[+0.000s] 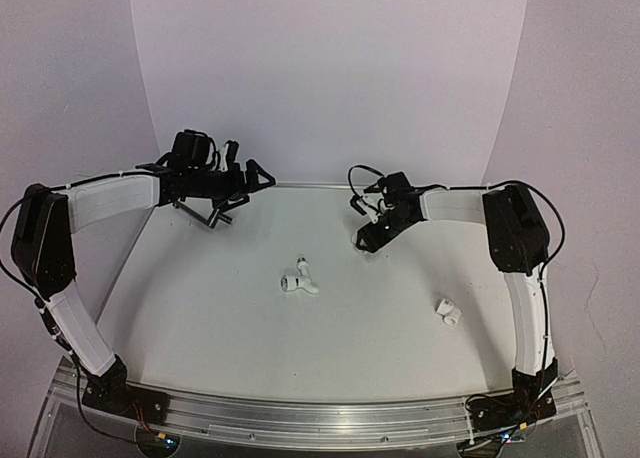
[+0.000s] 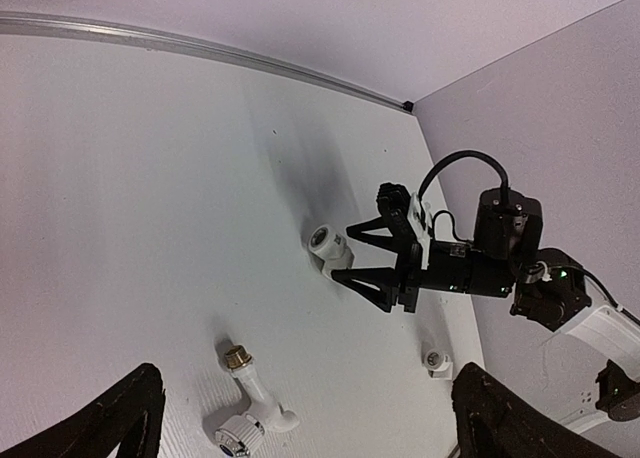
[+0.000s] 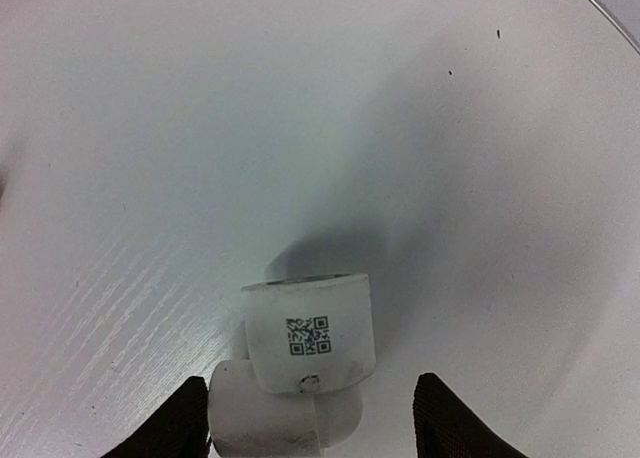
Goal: Install the water faucets
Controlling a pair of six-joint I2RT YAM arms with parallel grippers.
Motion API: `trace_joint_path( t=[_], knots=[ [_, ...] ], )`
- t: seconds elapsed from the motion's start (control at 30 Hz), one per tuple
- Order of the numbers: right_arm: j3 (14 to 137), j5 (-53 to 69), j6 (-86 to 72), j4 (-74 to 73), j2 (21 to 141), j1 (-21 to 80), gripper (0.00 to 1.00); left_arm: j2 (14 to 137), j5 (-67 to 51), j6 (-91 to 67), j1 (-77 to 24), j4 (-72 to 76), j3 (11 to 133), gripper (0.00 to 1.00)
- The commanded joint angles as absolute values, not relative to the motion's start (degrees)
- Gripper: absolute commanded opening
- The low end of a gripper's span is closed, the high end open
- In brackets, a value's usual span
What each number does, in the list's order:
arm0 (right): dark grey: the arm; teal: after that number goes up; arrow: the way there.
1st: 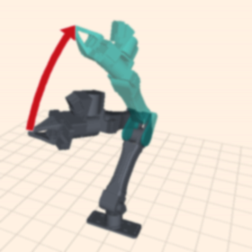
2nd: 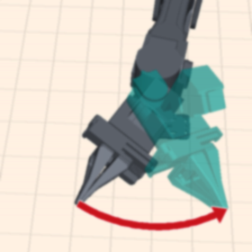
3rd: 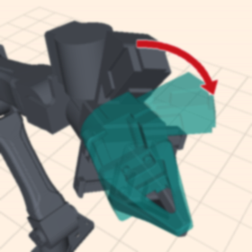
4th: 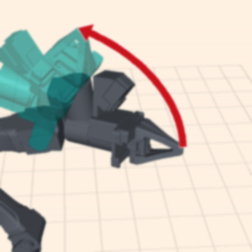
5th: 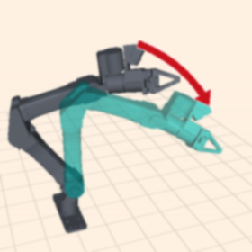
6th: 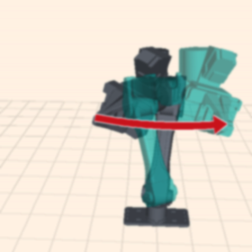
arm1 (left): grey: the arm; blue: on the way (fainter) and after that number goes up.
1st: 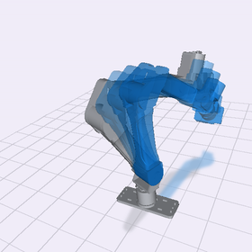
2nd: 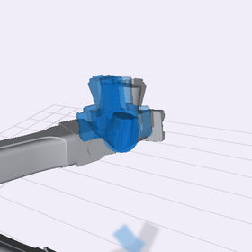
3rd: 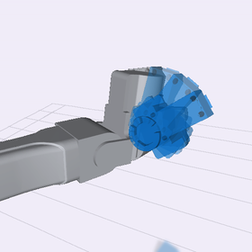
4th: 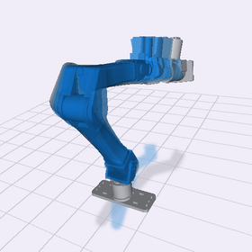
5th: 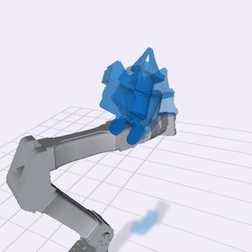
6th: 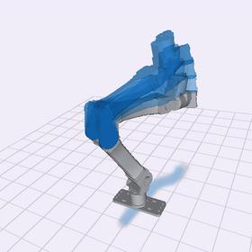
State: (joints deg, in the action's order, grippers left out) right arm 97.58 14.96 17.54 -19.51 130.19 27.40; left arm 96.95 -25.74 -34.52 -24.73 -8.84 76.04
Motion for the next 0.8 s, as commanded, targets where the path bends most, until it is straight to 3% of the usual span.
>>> trace_joint_path(
  t=[0.0, 0.23, 0.77],
  knots=[
    [96.6, 12.9, 18.4, -18.8, 131.2, 28.2, 0.67, 96.5, -25.3, -34.1, -24.9, -6.3, 75.9, 1.0],
    [97.0, 10.4, 18.5, -18.9, 132.0, 28.8, 0.64, 96.6, -25.5, -34.0, -24.9, -6.0, 75.7, 1.0],
    [96.9, 9.7, 21.4, -23.5, 127.5, 29.4, 0.35, 96.6, -25.6, -33.8, -24.9, -5.9, 75.4, 1.0]
  ],
)
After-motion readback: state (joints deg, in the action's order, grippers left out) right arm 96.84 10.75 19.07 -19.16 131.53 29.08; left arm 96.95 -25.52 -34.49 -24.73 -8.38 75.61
